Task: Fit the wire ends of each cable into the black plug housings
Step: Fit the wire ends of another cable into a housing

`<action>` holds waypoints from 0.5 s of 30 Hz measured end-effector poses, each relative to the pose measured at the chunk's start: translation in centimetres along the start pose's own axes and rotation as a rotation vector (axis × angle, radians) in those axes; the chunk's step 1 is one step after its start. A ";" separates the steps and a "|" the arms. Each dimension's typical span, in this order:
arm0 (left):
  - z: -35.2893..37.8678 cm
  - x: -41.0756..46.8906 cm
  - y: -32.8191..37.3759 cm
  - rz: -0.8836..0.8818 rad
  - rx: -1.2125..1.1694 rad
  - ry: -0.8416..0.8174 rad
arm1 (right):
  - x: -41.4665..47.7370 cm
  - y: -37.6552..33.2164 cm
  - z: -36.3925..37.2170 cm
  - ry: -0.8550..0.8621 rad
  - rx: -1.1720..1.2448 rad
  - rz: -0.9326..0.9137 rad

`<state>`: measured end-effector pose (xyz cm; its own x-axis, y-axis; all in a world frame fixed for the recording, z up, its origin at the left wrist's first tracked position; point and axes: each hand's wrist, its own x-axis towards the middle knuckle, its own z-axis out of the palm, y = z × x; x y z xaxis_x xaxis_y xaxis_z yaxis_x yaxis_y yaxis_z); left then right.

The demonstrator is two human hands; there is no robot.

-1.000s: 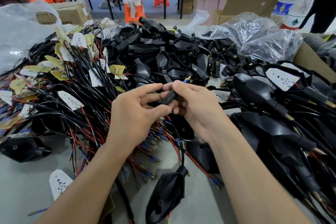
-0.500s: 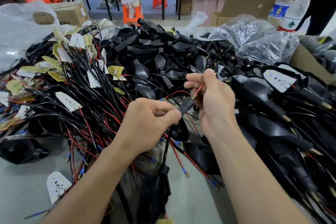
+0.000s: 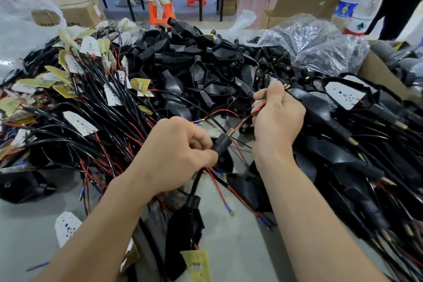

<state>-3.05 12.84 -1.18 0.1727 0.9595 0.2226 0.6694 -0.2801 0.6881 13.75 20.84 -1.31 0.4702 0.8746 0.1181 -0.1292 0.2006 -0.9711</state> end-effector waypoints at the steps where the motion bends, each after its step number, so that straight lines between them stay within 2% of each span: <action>1: -0.3 0.2 -0.2 -0.056 -0.113 -0.063 | 0.1 -0.1 0.0 -0.007 0.024 -0.008; 5: -1.5 0.8 -1.2 -0.154 -0.511 -0.331 | 1.4 -1.3 -0.7 -0.002 0.287 0.013; 8: -2.0 0.4 -1.6 -0.153 -0.709 -0.462 | 1.8 -1.6 -1.3 -0.031 0.331 0.041; 10: -2.3 0.3 -1.8 -0.221 -0.877 -0.414 | 1.6 -1.6 -1.1 -0.094 0.345 0.105; 12: -2.2 0.3 -1.7 -0.277 -0.939 -0.317 | 1.2 -1.9 -0.8 -0.237 0.301 0.219; 15: -1.6 0.5 -1.3 -0.322 -0.955 -0.224 | -0.1 -1.9 -0.4 -0.628 0.062 0.255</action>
<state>-4.99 13.64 -0.85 0.2828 0.9495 -0.1362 -0.1280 0.1781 0.9756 14.31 20.23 0.46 -0.1753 0.9845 0.0038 -0.2276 -0.0368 -0.9731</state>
